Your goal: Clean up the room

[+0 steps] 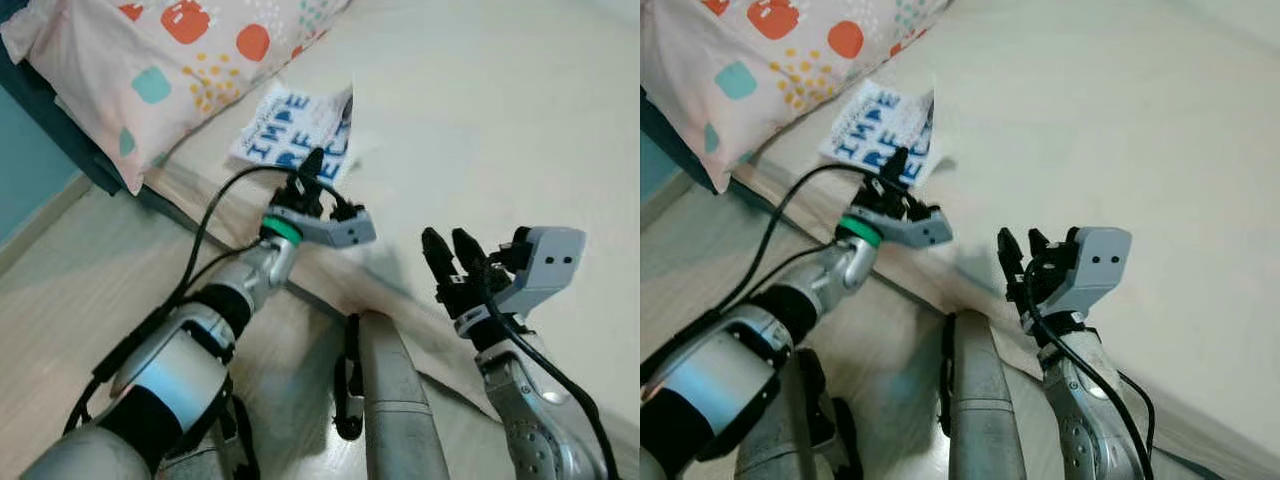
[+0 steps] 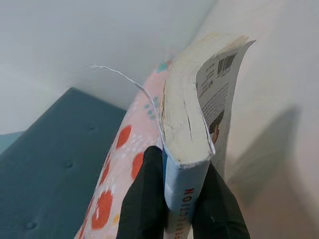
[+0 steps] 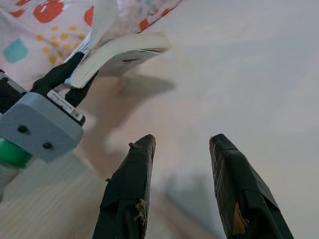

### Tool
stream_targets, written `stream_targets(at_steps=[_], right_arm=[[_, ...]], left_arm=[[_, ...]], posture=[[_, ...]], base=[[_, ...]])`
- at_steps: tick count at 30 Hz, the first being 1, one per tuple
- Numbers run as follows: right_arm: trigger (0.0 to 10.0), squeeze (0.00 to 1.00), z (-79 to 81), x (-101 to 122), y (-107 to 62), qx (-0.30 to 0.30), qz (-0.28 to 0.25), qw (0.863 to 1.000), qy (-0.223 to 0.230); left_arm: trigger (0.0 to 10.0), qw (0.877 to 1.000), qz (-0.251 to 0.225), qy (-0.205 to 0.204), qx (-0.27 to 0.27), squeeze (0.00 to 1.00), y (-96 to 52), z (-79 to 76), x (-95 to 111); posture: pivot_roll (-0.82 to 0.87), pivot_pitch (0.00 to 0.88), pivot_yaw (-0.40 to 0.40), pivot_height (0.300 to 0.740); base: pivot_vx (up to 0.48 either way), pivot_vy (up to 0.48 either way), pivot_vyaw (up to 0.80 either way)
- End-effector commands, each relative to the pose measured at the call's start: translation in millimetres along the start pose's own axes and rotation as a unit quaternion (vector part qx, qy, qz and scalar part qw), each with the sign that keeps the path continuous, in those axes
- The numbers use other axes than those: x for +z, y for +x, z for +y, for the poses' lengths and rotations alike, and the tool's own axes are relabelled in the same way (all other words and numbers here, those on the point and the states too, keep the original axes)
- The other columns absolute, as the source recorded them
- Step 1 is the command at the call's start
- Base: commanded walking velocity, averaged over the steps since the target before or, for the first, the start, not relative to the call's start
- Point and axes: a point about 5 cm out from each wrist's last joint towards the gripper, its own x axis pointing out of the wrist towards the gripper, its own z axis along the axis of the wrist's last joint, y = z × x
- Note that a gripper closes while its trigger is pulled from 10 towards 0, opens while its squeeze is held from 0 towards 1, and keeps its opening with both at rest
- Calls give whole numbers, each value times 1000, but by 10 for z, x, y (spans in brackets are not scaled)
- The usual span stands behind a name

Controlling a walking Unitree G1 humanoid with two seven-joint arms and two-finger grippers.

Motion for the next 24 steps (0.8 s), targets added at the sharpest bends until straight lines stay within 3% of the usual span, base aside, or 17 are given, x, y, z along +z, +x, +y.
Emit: stream_targets(at_steps=[1, 6, 7, 8, 9, 10, 13, 14, 15, 16, 20, 21, 23, 24], right_arm=[[10000, 0, 13, -25, -53, -2, 13, 1000, 2], [10000, 0, 43, -33, -71, -1, 20, 1000, 4], [10000, 0, 46, -30, -79, -2, 22, 1000, 5], [10000, 0, 46, -30, -79, -2, 22, 1000, 5], [10000, 0, 45, -30, -93, -4, 24, 1000, 5], [10000, 0, 43, -31, -104, -5, 26, 1000, 5], [10000, 0, 40, -29, -118, -7, 31, 999, 5], [10000, 0, 38, -29, -117, -8, 32, 999, 5], [10000, 0, 38, -29, -117, -8, 32, 999, 5], [10000, 0, 35, -27, -112, -8, 31, 999, 5], [10000, 0, 36, -21, -100, -9, 31, 999, 4], [10000, 0, 37, -20, -93, -9, 30, 999, 4], [10000, 0, 36, -20, -78, -8, 29, 1000, 4], [10000, 0, 36, -20, -78, -8, 29, 1000, 4]], left_arm=[[10000, 1000, 4, 10, 17, 0, 14, 36, -30], [10000, 998, 20, 52, 2, 0, -2, 77, -195], [10000, 997, 19, 61, -36, 0, -78, -21, -207], [10000, 997, 19, 61, -36, 0, -78, -21, -207], [10000, 994, 24, 57, -88, 0, -193, -161, -209], [10000, 989, 29, 41, -136, 0, -300, -288, -191], [10000, 977, 54, -20, -206, 0, -470, -485, -129], [10000, 973, 62, -45, -217, 0, -500, -525, -96], [10000, 973, 62, -45, -217, 0, -500, -525, -96], [10000, 969, 73, -79, -224, 16, -521, -560, -56], [10000, 963, 85, -114, -228, 55, -524, -588, -5], [10000, 965, 83, -112, -223, 180, -508, -581, 7], [10000, 972, 72, -94, -203, 745, -445, -536, 24], [10000, 972, 72, -94, -203, 745, -445, -536, 24]], posture=[[-342, 395, -36, 600], [-343, 404, -37, 600], [-347, 407, -37, 600], [-347, 407, -37, 600], [-349, 407, -36, 600], [-351, 406, -36, 600], [-355, 403, -35, 600], [-356, 399, -34, 600], [-356, 399, -34, 600], [-356, 394, -33, 600], [-355, 388, -31, 600], [-354, 380, -29, 600], [-355, 369, -25, 600], [-355, 369, -25, 600]], base=[[0, 0, 0], [0, 0, 0], [0, 0, 0], [0, 0, 0], [0, 0, 0], [0, 0, 0], [0, 0, 0], [0, 0, 0], [0, 0, 0], [0, 0, 0], [0, 0, 0], [0, 0, 0], [0, 0, 0], [0, 0, 0]])
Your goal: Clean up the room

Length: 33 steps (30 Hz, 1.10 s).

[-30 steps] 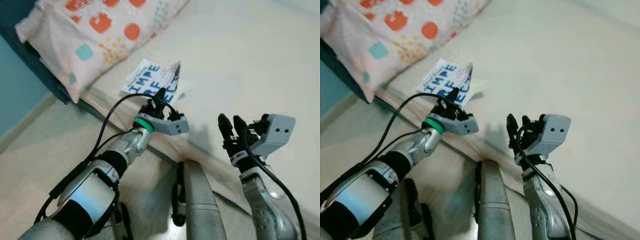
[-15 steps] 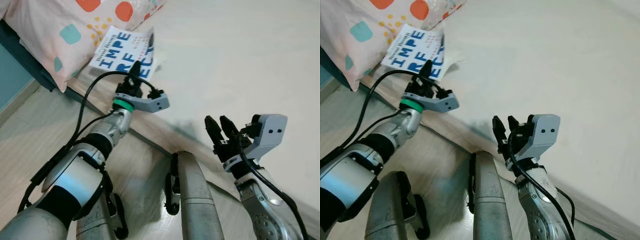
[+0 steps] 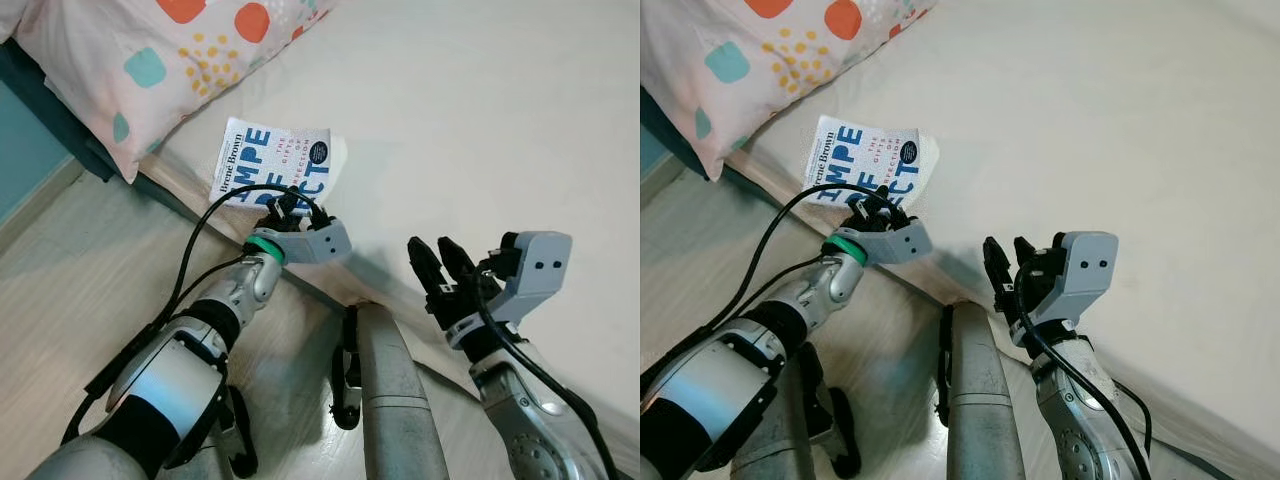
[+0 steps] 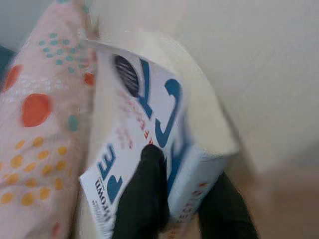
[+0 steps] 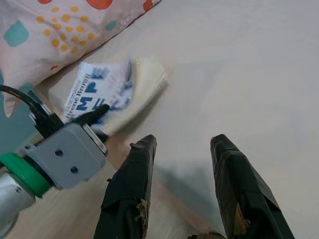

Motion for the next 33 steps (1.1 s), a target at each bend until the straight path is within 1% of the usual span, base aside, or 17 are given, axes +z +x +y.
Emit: stream_targets(at_steps=[1, 2, 4, 8, 10, 11, 13, 17, 23, 24, 26, 27, 28, 30, 31, 32, 33], right_arm=[[10000, 0, -41, -23, -29, -12, 8, 1000, 0], [10000, 0, -42, -20, -25, -12, 7, 1000, 0], [10000, 0, -41, -17, -23, -12, 7, 1000, 0], [10000, 0, -50, -7, -19, -13, 5, 1000, 0], [10000, 0, -52, -11, -17, -13, 6, 1000, 0], [10000, 0, -49, -16, -12, -12, 6, 1000, 1], [10000, 0, -49, -16, -12, -12, 6, 1000, 1], [10000, 0, -45, -34, 23, -9, 6, 1000, 4], [10000, 0, -41, -75, 94, -7, 4, 1000, 9], [10000, 0, -41, -82, 111, -6, 3, 1000, 11], [10000, 0, -41, -82, 111, -6, 3, 1000, 11], [10000, 0, -42, -94, 142, -6, 1, 1000, 12], [10000, 0, -42, -94, 142, -6, 1, 1000, 12], [10000, 0, -29, -106, 199, -2, -3, 1000, 14], [10000, 0, -29, -106, 199, -2, -3, 1000, 14], [10000, 0, -27, -108, 222, -1, -6, 1000, 15], [10000, 0, -27, -108, 222, -1, -6, 1000, 15]], left_arm=[[10000, 1000, -7, -2, -26, 745, -56, -143, 44], [10000, 1000, -9, 7, -25, 1000, -46, -131, 49], [10000, 1000, -10, 12, -27, 1000, -42, -127, 49], [10000, 997, -30, 63, -22, 1000, -27, -105, 65], [10000, 996, -34, 74, -21, 1000, -27, -105, 68], [10000, 995, -44, 82, -28, 0, -37, -127, 81], [10000, 995, -44, 82, -28, 0, -37, -127, 81], [10000, 992, -76, 89, -54, 0, -83, -214, 131], [10000, 989, -111, 59, -78, 0, -146, -266, 168], [10000, 989, -114, 47, -77, 0, -153, -258, 167], [10000, 989, -114, 47, -77, 0, -153, -258, 167], [10000, 990, -119, 35, -72, 0, -158, -238, 169], [10000, 990, -119, 35, -72, 0, -158, -238, 169], [10000, 991, -121, 12, -48, 0, -148, -139, 140], [10000, 991, -121, 12, -48, 0, -148, -139, 140], [10000, 992, -118, -4, -43, 0, -146, -99, 121], [10000, 992, -118, -4, -43, 0, -146, -99, 121]], posture=[[-356, 368, -24, 600], [-358, 363, -23, 600], [-358, 363, -23, 600], [-355, 358, -22, 600], [-351, 356, -21, 600], [-348, 354, -21, 600], [-348, 354, -21, 600], [-319, 345, -11, 600], [-275, 320, 12, 600], [-270, 317, 13, 600], [-270, 317, 13, 600], [-249, 302, 21, 600], [-249, 302, 21, 600], [-241, 283, 34, 600], [-241, 283, 34, 600], [-236, 277, 42, 600], [-236, 277, 42, 600]], base=[[0, 0, 0], [0, 0, 0], [0, 0, 0], [0, 0, 0], [0, 0, 0], [0, 0, 0], [0, 0, 0], [0, 0, 0], [0, 0, 0], [0, 0, 0], [0, 0, 0], [0, 0, 0], [0, 0, 0], [0, 0, 0], [0, 0, 0], [0, 0, 0], [0, 0, 0]])
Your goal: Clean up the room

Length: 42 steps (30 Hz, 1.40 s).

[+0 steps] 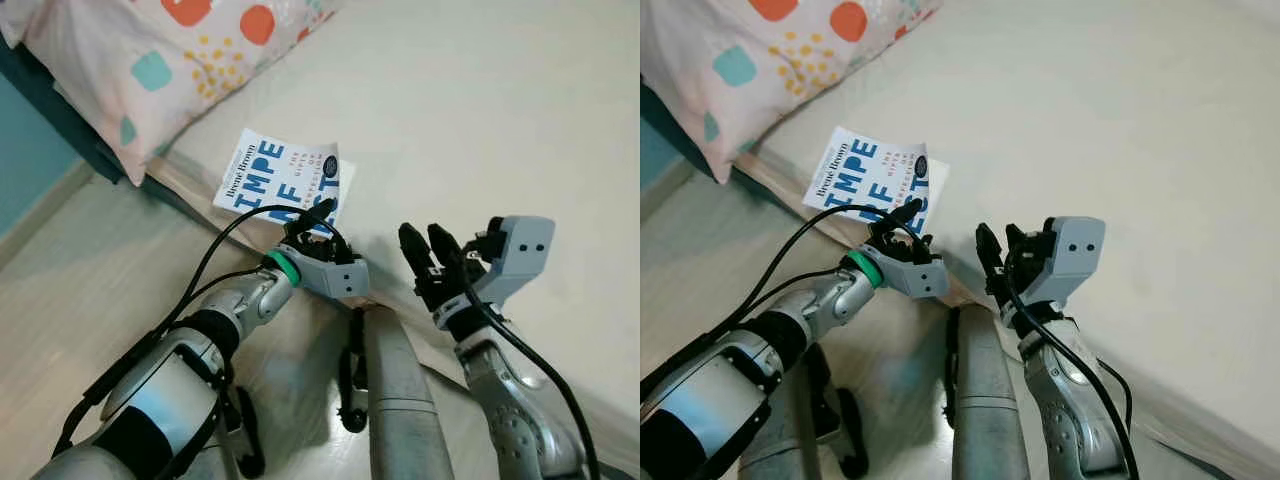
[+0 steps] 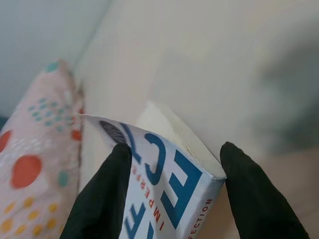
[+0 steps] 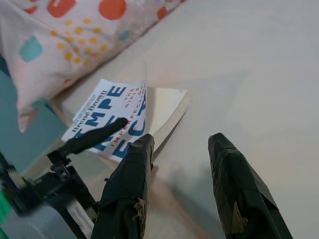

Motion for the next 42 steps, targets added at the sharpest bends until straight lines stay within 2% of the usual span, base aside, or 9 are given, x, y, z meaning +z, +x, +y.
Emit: stream_targets(at_steps=[1, 5, 9, 16, 26, 28, 29, 32, 42], right_arm=[[10000, 0, -58, -55, -28, -13, 7, 1000, -2], [10000, 0, -75, -69, 10, -16, 0, 1000, 0], [10000, 0, -75, -86, 50, -17, -6, 1000, 3], [10000, 0, -77, -91, 96, -16, -14, 1000, 5], [10000, 0, -93, -94, 126, -16, -25, 1000, 3], [10000, 0, -98, -96, 123, -17, -25, 1000, 1], [10000, 0, -98, -96, 123, -17, -25, 1000, 1], [10000, 0, -99, -122, 114, -17, -23, 1000, 2], [10000, 0, -23, -105, 169, 1, -27, 1000, 5]], left_arm=[[10000, 999, 3, -48, 2, 0, -48, -8, -9], [10000, 990, -45, -133, -15, 0, -156, 70, 77], [10000, 979, -104, -144, -102, 0, -397, -89, 244], [10000, 972, -78, -157, -154, 0, -568, -345, 224], [10000, 950, 95, -271, -126, 0, -553, -341, -9], [10000, 902, 191, -367, -124, 0, -587, -368, -189], [10000, 902, 191, -367, -124, 0, -587, -368, -189], [10000, 841, 254, -466, -102, 0, -694, -339, -371], [10000, 846, 331, -413, -57, 0, -626, -285, -719]], posture=[[-227, 269, 50, 600], [-202, 243, 69, 600], [-190, 228, 76, 600], [-182, 215, 81, 600], [-184, 205, 85, 600], [-176, 204, 85, 600], [-176, 204, 85, 600], [-165, 207, 82, 600], [-164, 221, 65, 600]], base=[[0, 0, 0], [0, 0, 0], [0, 0, 0], [0, 0, 0], [0, 0, 0], [0, 0, 0], [0, 0, 0], [0, 0, 0], [0, 0, 0]])
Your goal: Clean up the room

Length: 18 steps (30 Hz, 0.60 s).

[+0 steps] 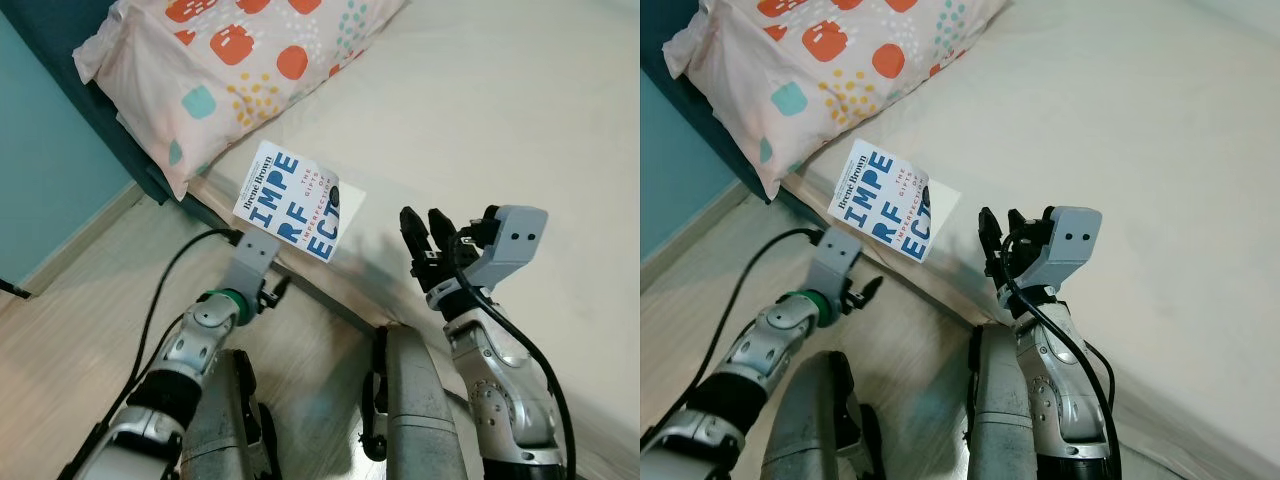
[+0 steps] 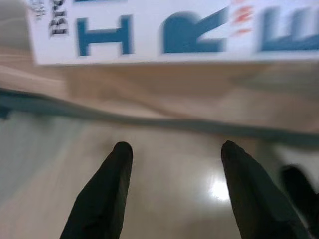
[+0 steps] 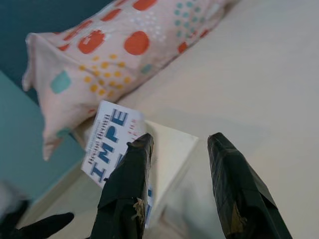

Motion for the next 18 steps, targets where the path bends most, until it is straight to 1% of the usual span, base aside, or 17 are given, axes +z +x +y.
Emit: stream_targets(at_steps=[1, 4, 5, 6, 8, 11, 14, 18], right_arm=[[10000, 0, 15, -27, -16, 3, 4, 1000, 1], [10000, 0, 17, -25, -16, 4, 3, 1000, 0], [10000, 0, 43, -15, -21, 12, 5, 1000, -3], [10000, 0, 71, -9, -28, 23, 7, 1000, -7], [10000, 0, 117, -5, -48, 44, 16, 999, -16], [10000, 0, 133, 3, -79, 53, 23, 998, -24], [10000, 0, 135, 18, -99, 54, 24, 998, -28], [10000, 0, 135, 34, -111, 54, 23, 998, -29]], left_arm=[[10000, 1000, 19, 5, -1, 0, 7, -63, -102], [10000, 1000, 27, 1, -2, 0, 8, -63, -88], [10000, 999, 28, 23, 11, 0, 49, -59, -46], [10000, 999, 28, 36, 26, 0, 83, -50, 3], [10000, 997, 31, 52, 39, 0, 127, -52, 63], [10000, 997, 37, 56, 42, 0, 149, -70, 81], [10000, 996, 39, 61, 44, 0, 165, -90, 91], [10000, 997, 37, 54, 44, 0, 174, -109, 107]], posture=[[-164, 221, 65, 600], [-164, 221, 65, 600], [-181, 233, 60, 600], [-188, 236, 57, 600], [-196, 244, 52, 600], [-227, 268, 40, 600], [-234, 274, 40, 600], [-237, 278, 39, 600]], base=[[0, 0, 0], [0, 0, 0], [0, 0, 0], [0, 0, 0], [0, 0, 0], [0, 0, 0], [0, 0, 0], [0, 0, 0]])
